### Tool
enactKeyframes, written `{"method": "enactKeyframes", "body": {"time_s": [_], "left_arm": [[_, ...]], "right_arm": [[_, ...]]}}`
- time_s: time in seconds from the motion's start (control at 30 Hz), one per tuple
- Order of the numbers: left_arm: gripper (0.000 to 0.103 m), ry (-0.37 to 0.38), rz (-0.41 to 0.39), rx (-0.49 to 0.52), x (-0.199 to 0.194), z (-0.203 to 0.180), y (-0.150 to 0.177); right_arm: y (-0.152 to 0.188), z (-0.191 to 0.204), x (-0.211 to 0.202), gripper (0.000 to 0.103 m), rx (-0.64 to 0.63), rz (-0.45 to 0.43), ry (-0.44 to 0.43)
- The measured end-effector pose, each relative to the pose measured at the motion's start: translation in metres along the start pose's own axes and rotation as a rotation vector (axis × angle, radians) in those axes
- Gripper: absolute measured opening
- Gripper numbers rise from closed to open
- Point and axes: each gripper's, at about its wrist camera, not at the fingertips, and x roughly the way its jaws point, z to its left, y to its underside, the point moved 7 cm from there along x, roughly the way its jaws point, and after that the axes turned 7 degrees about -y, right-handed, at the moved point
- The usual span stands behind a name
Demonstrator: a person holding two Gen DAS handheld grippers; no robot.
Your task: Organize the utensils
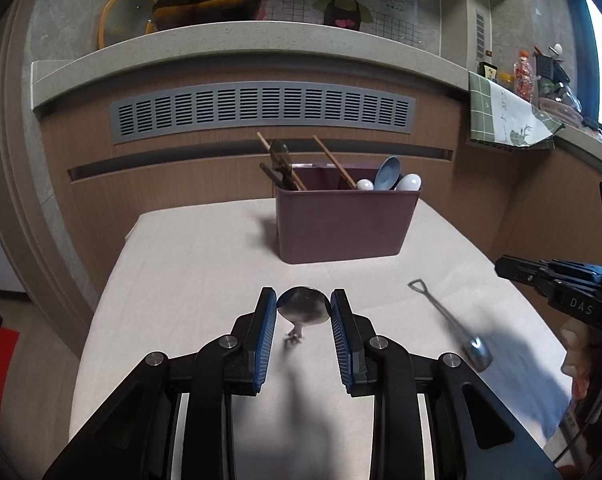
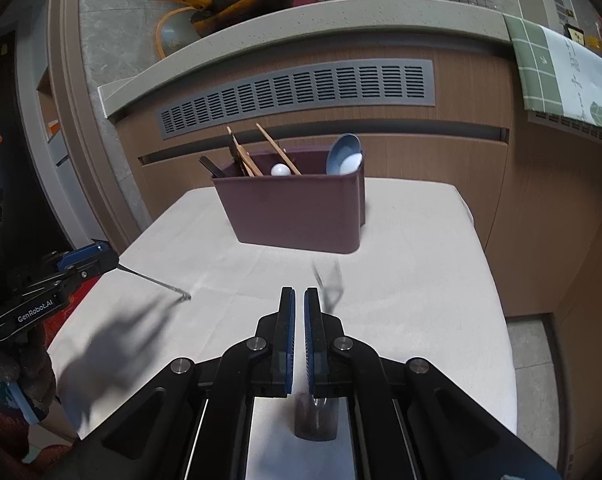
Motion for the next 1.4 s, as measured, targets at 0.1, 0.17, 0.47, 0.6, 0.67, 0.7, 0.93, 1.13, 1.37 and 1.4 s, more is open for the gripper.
{"method": "enactKeyframes", "body": {"time_s": [0.1, 0.17, 0.47, 0.6, 0.67, 0.7, 0.93, 1.13, 1.37, 1.4], "left_arm": [[0.029, 0.012, -0.002, -0.003, -0.002, -0.004, -0.003], [0.029, 0.013, -0.001, -0.007, -0.003, -0.003, -0.004], [0.029, 0.030, 0.021, -0.053, 0.000, 0.005, 0.001], [0.029, 0.029, 0.021, -0.051, 0.000, 0.004, 0.000], [0.029, 0.029, 0.024, -0.057, 0.000, 0.006, 0.000], [0.029, 0.031, 0.025, -0.061, 0.000, 0.007, 0.000], [0.029, 0.032, 0.025, -0.075, 0.002, 0.010, -0.001], [0.028, 0.030, 0.052, -0.084, 0.007, 0.012, 0.004], [0.027, 0.058, 0.098, -0.103, 0.015, 0.008, 0.013], [0.027, 0.058, 0.095, -0.103, 0.014, 0.008, 0.013]], "right_arm": [[0.000, 0.001, 0.001, 0.003, -0.007, 0.005, -0.003], [0.003, -0.003, 0.003, 0.003, -0.019, 0.032, 0.025], [0.068, -0.026, 0.042, 0.007, -0.003, 0.346, 0.000], [0.056, -0.028, 0.056, 0.009, 0.029, 0.325, -0.016], [0.051, -0.027, 0.067, 0.009, 0.044, 0.343, -0.040], [0.051, -0.028, 0.073, 0.009, 0.056, 0.365, -0.051], [0.041, -0.038, 0.083, 0.011, 0.061, 0.387, 0.095], [0.041, -0.044, 0.084, 0.022, 0.032, 0.379, 0.132], [0.039, -0.037, 0.092, 0.029, 0.031, 0.396, 0.085], [0.039, -0.035, 0.093, 0.029, 0.019, 0.396, 0.099]]}}
